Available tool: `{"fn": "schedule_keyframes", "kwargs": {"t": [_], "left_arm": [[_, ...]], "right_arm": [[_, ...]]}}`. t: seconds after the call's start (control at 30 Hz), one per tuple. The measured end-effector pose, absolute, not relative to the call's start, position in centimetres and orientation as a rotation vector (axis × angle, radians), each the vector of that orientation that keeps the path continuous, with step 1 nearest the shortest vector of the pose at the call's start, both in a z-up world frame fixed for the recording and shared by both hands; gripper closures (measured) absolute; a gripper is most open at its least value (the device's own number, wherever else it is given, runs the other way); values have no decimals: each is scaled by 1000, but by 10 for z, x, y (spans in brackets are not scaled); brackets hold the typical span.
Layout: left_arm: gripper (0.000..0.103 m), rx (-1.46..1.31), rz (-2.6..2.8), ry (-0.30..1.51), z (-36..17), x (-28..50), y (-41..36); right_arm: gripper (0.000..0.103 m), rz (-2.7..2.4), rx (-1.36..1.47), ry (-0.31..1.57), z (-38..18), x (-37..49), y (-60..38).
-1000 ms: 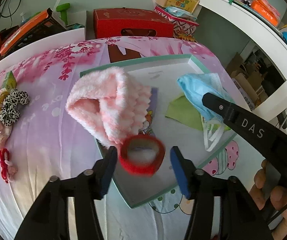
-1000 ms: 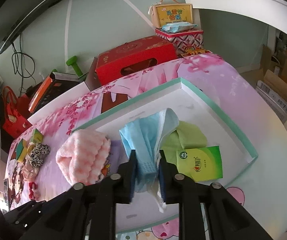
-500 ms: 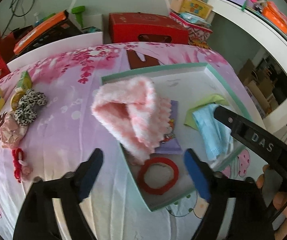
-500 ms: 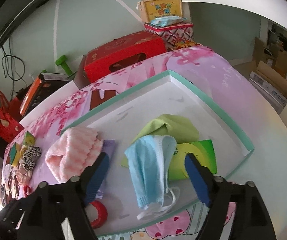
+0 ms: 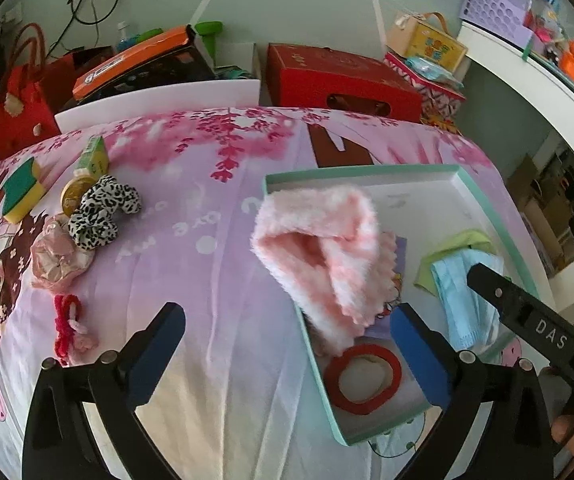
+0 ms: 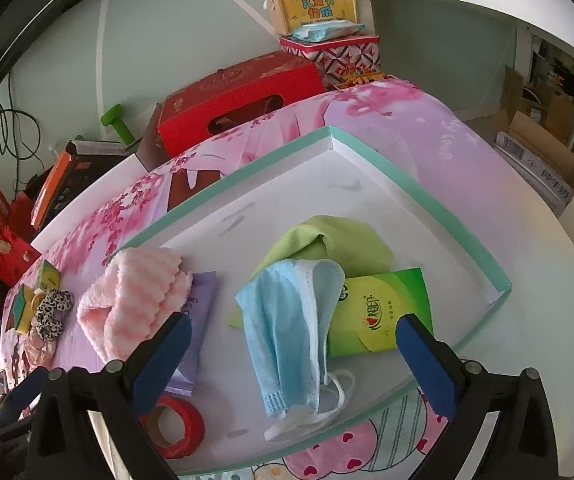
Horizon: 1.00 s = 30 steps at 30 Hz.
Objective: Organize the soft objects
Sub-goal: 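Move both grippers back over the pile toward the red toy and pink item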
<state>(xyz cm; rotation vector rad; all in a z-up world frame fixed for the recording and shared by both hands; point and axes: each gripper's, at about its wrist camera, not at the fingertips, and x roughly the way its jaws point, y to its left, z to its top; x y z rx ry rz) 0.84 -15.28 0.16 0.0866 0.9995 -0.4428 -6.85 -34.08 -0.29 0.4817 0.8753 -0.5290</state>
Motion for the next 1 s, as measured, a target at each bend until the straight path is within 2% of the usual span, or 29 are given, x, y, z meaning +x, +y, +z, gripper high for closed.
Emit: {"fn": "schedule_keyframes", "kwargs": {"t": [0.53, 1.0], "left_arm": [[1, 86, -394, 999, 7, 21, -135], [1, -14, -248, 974, 22, 53, -66]], "right_arm": [[0, -498, 405, 881, -1, -55, -319], [0, -451, 401, 797, 24, -50, -293]]}}
